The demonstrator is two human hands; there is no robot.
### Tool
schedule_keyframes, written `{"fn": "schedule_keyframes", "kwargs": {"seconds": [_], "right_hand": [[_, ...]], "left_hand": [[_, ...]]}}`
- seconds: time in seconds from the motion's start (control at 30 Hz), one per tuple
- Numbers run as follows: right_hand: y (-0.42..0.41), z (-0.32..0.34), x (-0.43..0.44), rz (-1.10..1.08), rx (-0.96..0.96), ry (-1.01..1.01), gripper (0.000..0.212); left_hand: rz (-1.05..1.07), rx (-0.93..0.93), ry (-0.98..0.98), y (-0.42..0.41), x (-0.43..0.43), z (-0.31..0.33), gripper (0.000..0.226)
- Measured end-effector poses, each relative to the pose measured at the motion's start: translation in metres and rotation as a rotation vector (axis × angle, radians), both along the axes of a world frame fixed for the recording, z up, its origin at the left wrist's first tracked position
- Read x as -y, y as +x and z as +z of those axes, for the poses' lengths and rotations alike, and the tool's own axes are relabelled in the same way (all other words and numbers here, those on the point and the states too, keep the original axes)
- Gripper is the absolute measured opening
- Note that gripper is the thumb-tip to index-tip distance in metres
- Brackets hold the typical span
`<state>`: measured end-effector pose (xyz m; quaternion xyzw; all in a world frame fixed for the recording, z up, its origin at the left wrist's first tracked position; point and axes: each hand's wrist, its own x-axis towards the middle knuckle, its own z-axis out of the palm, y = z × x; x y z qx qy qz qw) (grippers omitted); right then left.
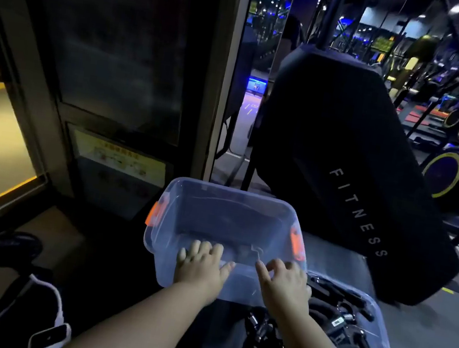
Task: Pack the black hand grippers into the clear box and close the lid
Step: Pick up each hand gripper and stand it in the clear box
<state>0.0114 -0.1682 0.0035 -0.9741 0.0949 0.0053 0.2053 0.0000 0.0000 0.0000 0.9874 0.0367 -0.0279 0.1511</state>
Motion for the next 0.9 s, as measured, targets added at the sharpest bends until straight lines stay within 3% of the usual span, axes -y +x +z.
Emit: {"fn": "schedule_keyframes", "kwargs": {"seconds": [0.1, 0.27, 0.43, 0.63, 0.9], "right_hand": [[0.004, -0.021, 0.000, 0.036, 0.015, -0.152, 0.045], [0.010, -0.054, 0.005, 0.037, 0.101, -0.192, 0.044], [0.013, -0.071, 0.005, 0.027, 0.290, -0.146, 0.054], [0.026, -0.100, 0.008, 0.022, 0.569, -0.072, 0.050], [0.031, -0.117, 0.010, 0.031, 0.788, 0.016, 0.054]], "left_hand": [[-0.022, 0.036, 0.074, 0.005, 0.000, -0.022, 0.047], [-0.060, 0.141, 0.115, 0.015, -0.002, -0.050, 0.045], [-0.036, 0.604, 0.153, 0.024, -0.004, -0.078, 0.039], [-0.044, 0.810, 0.148, 0.033, -0.007, -0.094, 0.040], [-0.049, 0.982, 0.123, 0.039, -0.009, -0.110, 0.038]]}}
